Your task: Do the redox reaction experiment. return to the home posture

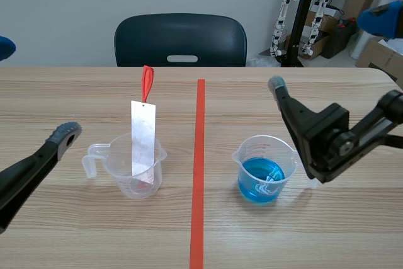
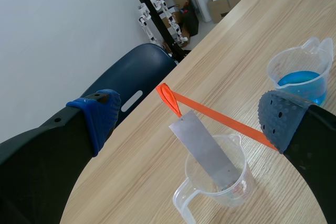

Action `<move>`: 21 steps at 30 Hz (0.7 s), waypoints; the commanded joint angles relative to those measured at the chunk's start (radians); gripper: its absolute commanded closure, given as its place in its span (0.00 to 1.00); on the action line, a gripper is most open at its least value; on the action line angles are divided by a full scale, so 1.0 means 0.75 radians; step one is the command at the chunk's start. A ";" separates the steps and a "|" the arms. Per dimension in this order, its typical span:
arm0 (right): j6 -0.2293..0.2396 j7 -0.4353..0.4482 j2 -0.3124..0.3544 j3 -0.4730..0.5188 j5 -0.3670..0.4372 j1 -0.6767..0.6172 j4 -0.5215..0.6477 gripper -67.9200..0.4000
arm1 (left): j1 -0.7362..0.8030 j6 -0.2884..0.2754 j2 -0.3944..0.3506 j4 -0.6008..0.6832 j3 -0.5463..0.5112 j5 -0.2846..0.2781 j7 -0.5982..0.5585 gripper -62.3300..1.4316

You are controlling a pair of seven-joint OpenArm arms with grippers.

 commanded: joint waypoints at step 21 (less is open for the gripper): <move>-0.188 0.104 0.237 0.005 0.034 -0.220 0.019 0.00 | 0.014 0.002 0.003 0.002 0.004 -0.014 -0.018 0.11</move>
